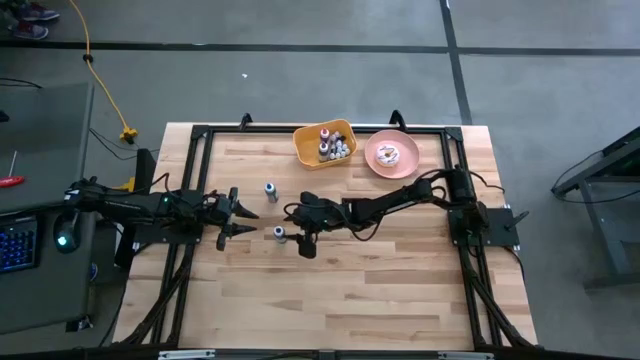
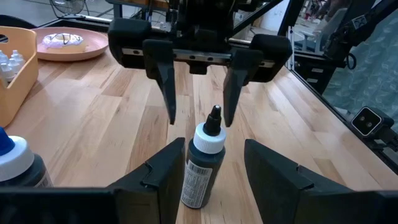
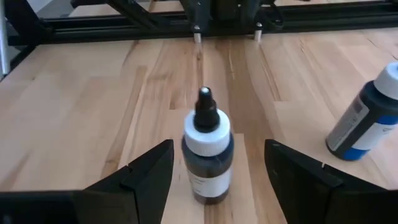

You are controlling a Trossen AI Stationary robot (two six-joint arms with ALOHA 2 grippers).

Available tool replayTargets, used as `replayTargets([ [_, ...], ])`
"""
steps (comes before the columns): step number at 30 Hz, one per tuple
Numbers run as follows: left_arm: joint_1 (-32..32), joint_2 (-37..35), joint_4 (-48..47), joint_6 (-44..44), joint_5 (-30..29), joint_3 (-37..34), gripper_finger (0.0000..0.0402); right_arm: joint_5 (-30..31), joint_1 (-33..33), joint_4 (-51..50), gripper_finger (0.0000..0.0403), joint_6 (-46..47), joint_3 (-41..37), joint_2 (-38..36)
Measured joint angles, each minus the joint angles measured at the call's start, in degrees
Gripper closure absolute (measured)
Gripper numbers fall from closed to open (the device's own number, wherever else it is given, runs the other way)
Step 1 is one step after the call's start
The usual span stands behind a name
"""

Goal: Pick & Place food coloring
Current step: Put the large black food coloring bottle into the yellow bin

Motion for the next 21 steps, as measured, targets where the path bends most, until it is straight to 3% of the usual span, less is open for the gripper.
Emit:
replayTargets([
  [12,0.01,0.0,0.0,0.0,0.0,-0.01,0.0238,0.24,0.14,1.11,0.0162,0.17,0.08,0.2],
  [21,0.0,0.02,0.0,0.0,0.0,-0.01,0.0238,-1.96,-0.37,0.79,0.0162,2.02,6.54,5.3],
])
